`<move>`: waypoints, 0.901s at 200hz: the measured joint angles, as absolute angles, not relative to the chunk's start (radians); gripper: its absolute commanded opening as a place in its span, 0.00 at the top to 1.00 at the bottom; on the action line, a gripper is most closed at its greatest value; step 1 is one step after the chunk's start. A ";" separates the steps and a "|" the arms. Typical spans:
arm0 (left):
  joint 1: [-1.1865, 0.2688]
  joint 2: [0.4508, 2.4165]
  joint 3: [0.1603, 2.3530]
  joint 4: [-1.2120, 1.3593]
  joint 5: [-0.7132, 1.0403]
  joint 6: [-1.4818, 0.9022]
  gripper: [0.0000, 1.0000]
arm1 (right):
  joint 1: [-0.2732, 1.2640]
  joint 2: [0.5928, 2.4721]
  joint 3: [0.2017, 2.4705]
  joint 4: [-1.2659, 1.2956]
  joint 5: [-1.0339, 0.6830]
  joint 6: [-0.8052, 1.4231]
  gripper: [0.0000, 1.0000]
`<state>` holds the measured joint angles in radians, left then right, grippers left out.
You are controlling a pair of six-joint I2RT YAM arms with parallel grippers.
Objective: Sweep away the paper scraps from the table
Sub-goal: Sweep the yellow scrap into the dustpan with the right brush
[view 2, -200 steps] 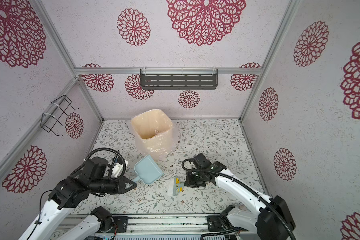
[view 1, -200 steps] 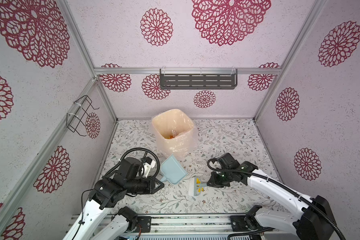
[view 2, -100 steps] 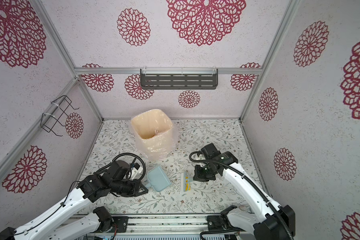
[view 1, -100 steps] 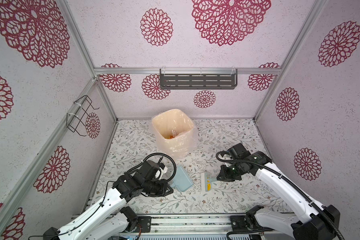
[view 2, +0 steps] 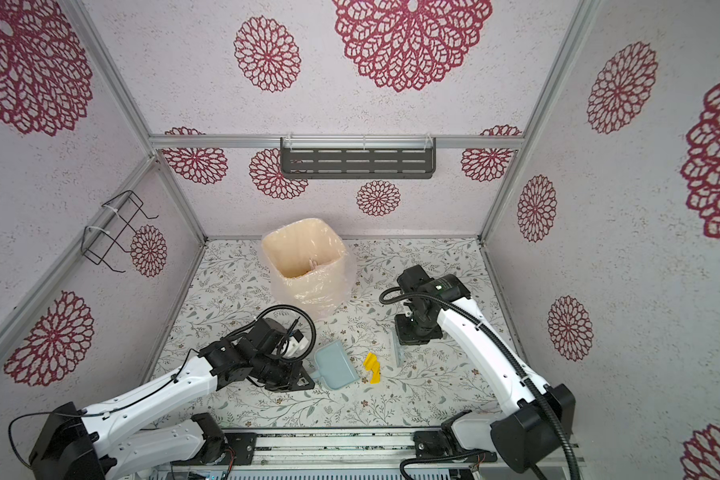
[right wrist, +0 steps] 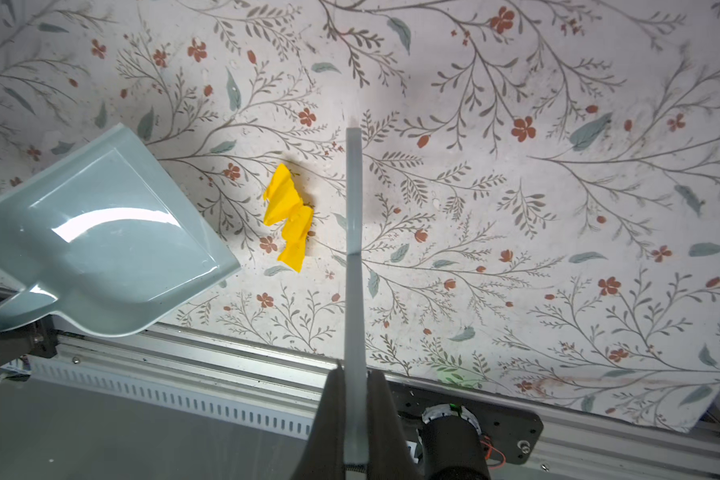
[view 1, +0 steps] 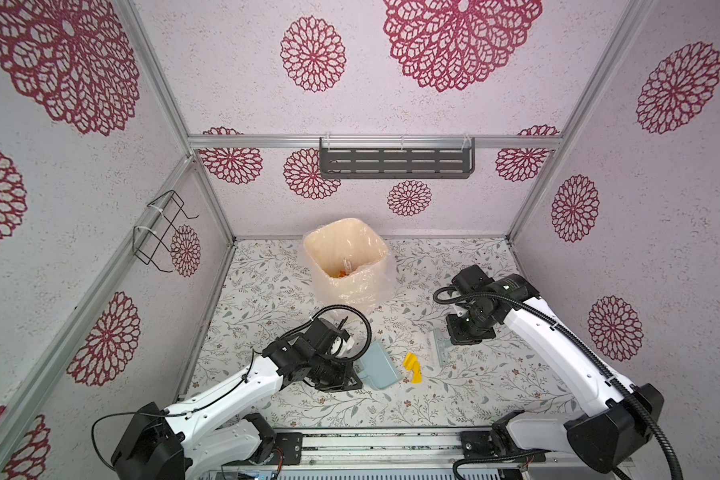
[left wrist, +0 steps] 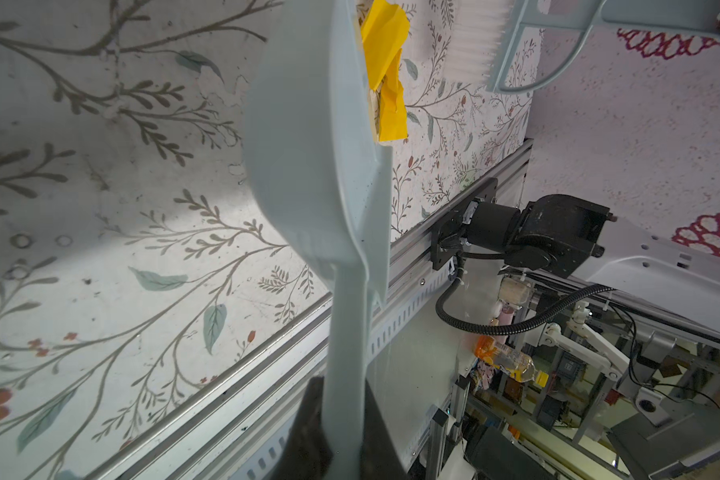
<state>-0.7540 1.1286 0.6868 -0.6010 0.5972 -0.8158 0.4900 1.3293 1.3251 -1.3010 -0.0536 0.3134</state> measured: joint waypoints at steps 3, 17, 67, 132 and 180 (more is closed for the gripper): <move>-0.754 1.135 0.687 -0.597 0.600 -0.812 1.00 | 0.490 1.333 1.326 -1.303 -0.049 0.311 1.00; -0.754 1.160 0.684 -0.575 0.620 -0.800 1.00 | 0.494 1.349 1.326 -1.311 -0.036 0.303 1.00; -0.754 1.239 0.644 -0.514 0.677 -0.771 1.00 | 0.512 1.405 1.326 -1.310 -0.026 0.276 1.00; -0.736 1.299 0.638 -0.493 0.707 -0.732 1.00 | 0.592 1.484 1.354 -1.308 -0.033 0.262 1.00; -0.697 1.364 0.639 -0.472 0.729 -0.703 1.00 | 0.661 1.535 1.395 -1.295 -0.040 0.263 1.00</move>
<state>-0.6968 1.3640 0.6388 -0.4721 0.7288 -0.7029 0.6609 1.5349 1.3952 -1.2949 -0.0402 0.2626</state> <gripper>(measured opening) 0.126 0.086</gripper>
